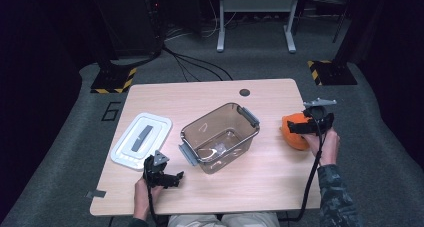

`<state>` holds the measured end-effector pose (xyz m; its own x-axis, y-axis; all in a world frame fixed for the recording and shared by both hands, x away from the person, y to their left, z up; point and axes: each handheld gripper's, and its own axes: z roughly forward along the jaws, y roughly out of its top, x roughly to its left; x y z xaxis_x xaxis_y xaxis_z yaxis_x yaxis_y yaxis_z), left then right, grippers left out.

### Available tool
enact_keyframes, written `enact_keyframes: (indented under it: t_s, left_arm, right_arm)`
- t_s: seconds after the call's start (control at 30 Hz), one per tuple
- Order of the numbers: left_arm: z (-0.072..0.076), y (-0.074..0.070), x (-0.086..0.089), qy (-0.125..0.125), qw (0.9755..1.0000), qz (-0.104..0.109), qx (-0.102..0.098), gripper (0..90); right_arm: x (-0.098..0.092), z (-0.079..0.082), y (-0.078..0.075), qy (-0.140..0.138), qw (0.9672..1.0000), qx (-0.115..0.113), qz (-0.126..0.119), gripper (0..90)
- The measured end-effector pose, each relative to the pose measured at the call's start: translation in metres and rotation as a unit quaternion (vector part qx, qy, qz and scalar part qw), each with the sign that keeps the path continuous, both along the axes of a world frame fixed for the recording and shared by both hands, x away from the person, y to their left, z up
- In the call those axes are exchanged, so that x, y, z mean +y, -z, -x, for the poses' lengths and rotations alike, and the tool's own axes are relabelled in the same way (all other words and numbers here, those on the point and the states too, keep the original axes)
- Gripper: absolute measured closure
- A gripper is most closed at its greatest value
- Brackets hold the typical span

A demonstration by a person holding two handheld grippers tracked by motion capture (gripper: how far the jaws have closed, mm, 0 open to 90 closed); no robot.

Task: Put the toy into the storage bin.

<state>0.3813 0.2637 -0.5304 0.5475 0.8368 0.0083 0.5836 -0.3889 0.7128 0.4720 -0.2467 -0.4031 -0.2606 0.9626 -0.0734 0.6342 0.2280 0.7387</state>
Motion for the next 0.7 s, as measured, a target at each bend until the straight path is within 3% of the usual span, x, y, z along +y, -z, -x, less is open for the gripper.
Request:
enact_keyframes:
  t_s: [0.23,0.4,0.5,0.7]
  left_arm:
    - [0.000,0.000,0.000,0.000,1.0000,0.000,0.000,0.5]
    - [0.000,0.000,0.000,0.000,1.0000,0.000,0.000,0.5]
    - [0.000,0.000,0.000,0.000,1.0000,-0.001,-0.001,0.4]
    - [0.000,0.000,0.000,0.000,1.0000,0.000,-0.001,0.5]
  right_arm:
    - [-0.003,-0.014,0.014,0.019,0.9995,0.024,0.011,0.0]
    - [-0.004,-0.020,0.033,0.021,0.9983,0.052,0.017,7.0]
    - [-0.002,-0.020,0.044,0.033,0.9970,0.051,0.048,15.5]
    - [-0.001,-0.018,0.053,0.033,0.9966,0.048,0.058,38.2]
